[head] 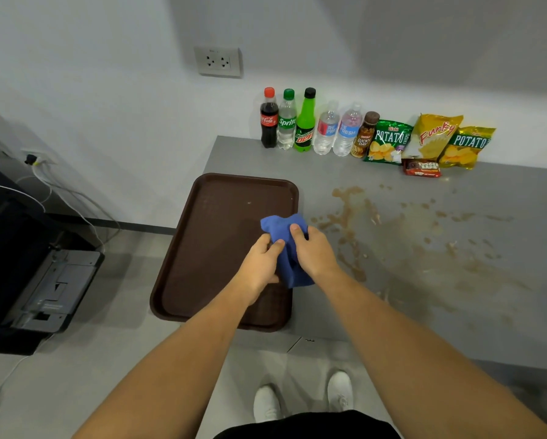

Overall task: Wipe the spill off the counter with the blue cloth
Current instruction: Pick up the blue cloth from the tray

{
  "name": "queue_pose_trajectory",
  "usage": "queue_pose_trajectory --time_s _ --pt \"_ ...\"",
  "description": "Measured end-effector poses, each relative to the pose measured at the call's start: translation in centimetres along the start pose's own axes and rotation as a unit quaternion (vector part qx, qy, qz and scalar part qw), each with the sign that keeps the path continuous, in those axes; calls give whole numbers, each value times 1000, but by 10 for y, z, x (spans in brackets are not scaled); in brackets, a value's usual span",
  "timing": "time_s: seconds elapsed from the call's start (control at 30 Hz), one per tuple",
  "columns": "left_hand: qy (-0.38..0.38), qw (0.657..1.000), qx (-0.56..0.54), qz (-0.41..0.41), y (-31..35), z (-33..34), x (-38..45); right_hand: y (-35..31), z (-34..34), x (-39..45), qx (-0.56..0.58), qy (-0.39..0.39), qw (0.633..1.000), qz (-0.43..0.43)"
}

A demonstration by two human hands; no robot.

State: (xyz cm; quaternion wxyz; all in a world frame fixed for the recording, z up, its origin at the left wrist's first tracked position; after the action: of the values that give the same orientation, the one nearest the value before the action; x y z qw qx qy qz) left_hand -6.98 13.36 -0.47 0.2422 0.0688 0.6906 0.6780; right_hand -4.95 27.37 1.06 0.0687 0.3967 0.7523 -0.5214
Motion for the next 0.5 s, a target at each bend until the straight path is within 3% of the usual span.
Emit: queue_pose_trajectory --time_s 0.13,0.23,0.37,0.5 --pt "-19 999 27 -13 -13 1 2 11 -14 2 -8 33 999 -11" --pt "-14 994 106 1 -23 -10 7 26 -25 5 -5 42 999 -4" --pt "-5 965 256 51 -25 -29 12 49 -44 8 -8 51 999 6" --pt "30 943 322 75 -21 -35 13 82 -53 17 -57 44 997 24"
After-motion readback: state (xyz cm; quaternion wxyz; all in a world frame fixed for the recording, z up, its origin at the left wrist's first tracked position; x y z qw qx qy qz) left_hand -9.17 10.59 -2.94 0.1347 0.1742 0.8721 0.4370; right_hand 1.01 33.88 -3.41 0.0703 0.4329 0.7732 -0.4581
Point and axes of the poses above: each hand's wrist, its own x-axis towards the middle knuckle, its own z-axis out of the palm, y = z × x, the point moved 10 cm from there along x, towards the middle knuckle, and after that the axes turned 14 degrees about z, right-handed, at the moved point
